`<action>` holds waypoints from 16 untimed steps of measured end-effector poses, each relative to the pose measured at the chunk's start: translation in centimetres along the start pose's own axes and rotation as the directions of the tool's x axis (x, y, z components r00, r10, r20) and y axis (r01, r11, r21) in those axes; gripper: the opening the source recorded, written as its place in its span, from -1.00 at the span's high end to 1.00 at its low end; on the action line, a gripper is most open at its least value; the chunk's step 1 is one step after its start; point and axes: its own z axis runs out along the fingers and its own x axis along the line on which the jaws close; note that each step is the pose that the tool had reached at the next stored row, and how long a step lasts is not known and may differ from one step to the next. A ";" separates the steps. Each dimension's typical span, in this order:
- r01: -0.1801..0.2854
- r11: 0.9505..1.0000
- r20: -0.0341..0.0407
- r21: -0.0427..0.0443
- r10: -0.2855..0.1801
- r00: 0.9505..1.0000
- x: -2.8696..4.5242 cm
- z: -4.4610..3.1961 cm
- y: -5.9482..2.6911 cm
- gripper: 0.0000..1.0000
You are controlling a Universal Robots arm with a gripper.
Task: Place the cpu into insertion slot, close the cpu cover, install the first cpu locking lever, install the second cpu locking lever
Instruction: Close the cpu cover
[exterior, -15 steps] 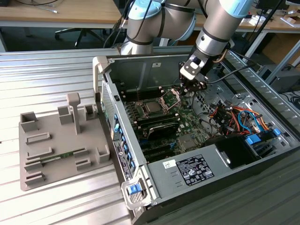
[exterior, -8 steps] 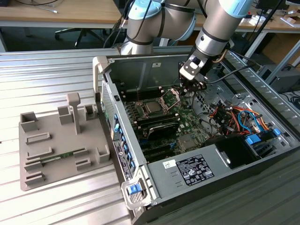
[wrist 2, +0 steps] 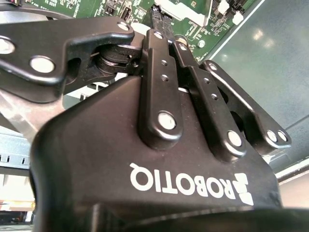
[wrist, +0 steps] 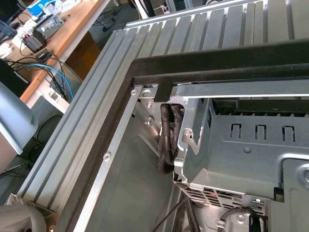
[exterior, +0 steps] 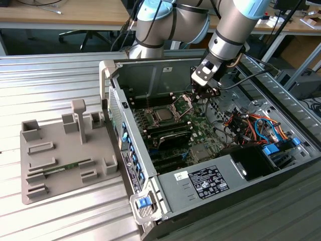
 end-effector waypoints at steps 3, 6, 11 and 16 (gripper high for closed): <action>0.000 1.000 0.000 0.000 0.000 1.000 0.01 0.02 -0.08 0.80; 0.000 1.000 0.000 0.000 0.000 1.000 0.01 0.03 -0.12 0.80; 0.000 1.000 0.000 0.000 0.000 1.000 0.02 0.05 -0.23 0.80; 0.000 1.000 0.000 0.000 0.000 1.000 0.03 0.08 -0.38 0.80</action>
